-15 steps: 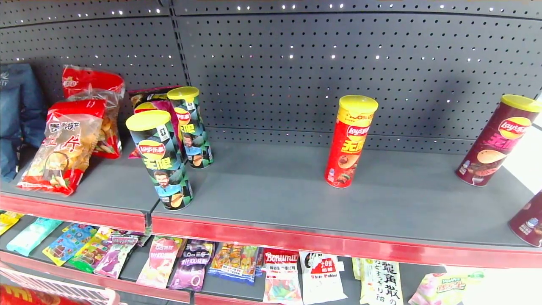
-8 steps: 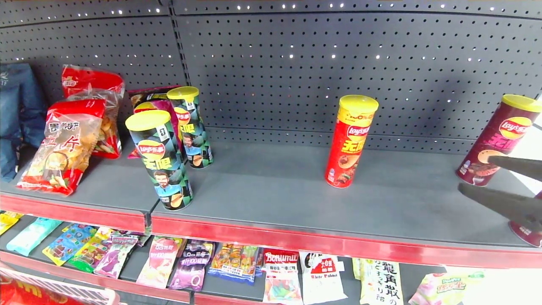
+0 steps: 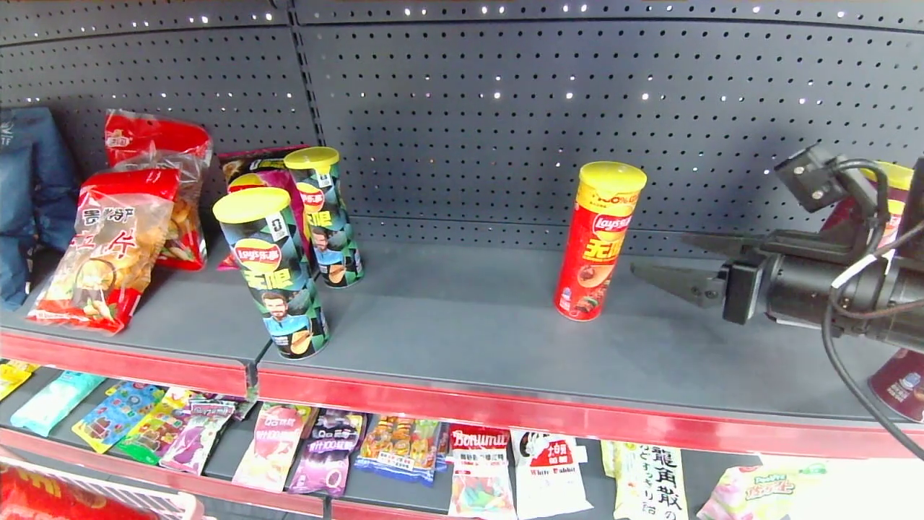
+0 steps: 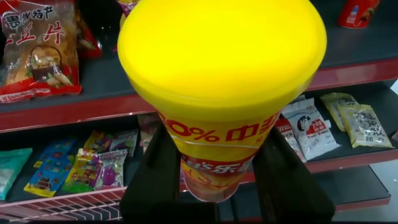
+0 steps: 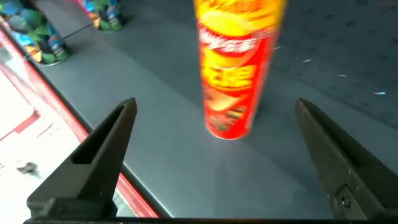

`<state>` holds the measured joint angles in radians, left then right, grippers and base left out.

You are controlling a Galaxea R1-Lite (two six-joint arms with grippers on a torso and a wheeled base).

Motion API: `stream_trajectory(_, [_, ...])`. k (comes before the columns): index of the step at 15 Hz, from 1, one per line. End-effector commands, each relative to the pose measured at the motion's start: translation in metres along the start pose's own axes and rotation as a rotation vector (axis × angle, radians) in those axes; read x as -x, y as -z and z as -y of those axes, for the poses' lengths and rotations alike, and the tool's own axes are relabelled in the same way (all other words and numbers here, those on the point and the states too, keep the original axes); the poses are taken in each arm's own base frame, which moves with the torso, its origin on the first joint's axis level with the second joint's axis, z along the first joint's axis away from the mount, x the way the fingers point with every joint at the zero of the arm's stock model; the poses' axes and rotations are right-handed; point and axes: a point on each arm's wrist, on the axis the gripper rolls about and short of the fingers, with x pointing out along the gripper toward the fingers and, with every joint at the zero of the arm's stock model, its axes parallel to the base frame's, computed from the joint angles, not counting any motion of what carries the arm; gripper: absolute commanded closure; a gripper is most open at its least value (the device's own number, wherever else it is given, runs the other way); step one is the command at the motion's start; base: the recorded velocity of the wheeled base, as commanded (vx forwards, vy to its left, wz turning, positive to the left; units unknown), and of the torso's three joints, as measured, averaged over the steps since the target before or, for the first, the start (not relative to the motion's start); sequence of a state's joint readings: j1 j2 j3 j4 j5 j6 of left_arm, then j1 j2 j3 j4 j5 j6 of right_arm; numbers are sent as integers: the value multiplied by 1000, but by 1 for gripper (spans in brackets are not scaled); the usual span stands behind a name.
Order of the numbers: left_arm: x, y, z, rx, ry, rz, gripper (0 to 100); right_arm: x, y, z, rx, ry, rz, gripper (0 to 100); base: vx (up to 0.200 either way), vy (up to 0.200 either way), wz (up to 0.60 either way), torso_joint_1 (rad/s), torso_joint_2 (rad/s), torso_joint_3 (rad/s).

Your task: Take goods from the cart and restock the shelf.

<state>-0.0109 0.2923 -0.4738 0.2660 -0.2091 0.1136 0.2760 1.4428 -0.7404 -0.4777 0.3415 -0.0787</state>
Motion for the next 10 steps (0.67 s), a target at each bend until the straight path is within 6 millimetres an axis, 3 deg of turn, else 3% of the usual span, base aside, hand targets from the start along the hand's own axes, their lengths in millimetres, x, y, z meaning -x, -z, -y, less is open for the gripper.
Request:
stream_trajectory(1, [0, -3, 0, 0, -1, 2, 100, -15, 4, -4, 0, -34, -28, 0, 0, 0, 0, 0, 0, 0])
stream_trajectory(10, [0, -3, 0, 0, -1, 2, 100, -58, -6, 6, 3, -14, -25, 0, 0, 0, 0, 0, 0, 0])
